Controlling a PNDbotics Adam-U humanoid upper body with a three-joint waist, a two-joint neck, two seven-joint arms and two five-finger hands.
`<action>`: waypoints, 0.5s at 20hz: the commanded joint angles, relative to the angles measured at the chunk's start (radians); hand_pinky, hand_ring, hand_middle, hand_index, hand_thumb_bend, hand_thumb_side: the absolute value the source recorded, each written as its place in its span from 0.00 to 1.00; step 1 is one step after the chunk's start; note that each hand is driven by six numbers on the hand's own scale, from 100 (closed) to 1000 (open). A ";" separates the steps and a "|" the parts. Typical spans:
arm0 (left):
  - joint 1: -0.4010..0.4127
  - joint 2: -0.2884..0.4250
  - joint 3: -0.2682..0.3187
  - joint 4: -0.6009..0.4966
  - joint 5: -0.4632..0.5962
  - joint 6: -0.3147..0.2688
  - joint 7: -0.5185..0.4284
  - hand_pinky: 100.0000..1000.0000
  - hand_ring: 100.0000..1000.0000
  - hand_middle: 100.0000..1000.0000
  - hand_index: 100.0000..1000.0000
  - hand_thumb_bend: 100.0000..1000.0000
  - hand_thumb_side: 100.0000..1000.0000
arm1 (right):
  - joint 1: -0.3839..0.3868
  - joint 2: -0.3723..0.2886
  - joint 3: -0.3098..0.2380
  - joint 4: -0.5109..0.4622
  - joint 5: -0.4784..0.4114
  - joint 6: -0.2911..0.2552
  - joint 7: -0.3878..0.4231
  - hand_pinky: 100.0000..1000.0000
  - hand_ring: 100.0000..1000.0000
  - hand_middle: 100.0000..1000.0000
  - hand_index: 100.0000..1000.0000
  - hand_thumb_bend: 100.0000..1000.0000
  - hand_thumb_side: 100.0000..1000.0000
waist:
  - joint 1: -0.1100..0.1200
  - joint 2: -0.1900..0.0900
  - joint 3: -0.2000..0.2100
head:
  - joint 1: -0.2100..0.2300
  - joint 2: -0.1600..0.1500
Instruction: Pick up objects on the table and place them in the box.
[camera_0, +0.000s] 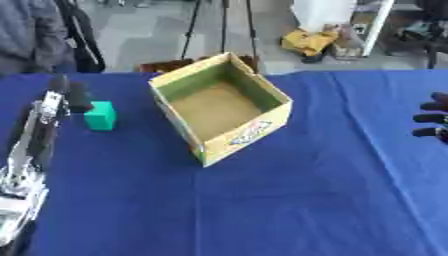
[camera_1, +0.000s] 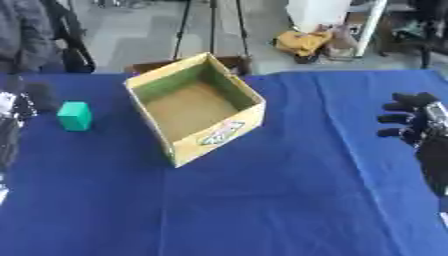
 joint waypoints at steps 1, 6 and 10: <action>-0.008 0.017 0.005 -0.018 -0.002 0.000 -0.001 0.69 0.56 0.56 0.72 0.29 1.00 | -0.005 -0.018 -0.003 -0.014 -0.006 -0.002 0.003 0.56 0.66 0.65 0.80 0.00 0.87 | -0.001 -0.019 0.000 | -0.001 -0.013; -0.009 0.018 0.006 -0.018 -0.003 0.000 0.000 0.69 0.56 0.56 0.72 0.29 1.00 | -0.006 -0.018 -0.002 -0.014 -0.006 -0.002 0.004 0.56 0.66 0.65 0.80 0.00 0.87 | 0.000 -0.019 -0.001 | 0.000 -0.013; -0.017 0.054 -0.003 -0.014 -0.017 0.004 -0.011 0.68 0.57 0.56 0.72 0.27 0.98 | -0.005 -0.018 0.000 -0.014 -0.006 -0.001 0.006 0.56 0.66 0.65 0.80 0.00 0.87 | 0.002 -0.021 -0.006 | 0.000 -0.014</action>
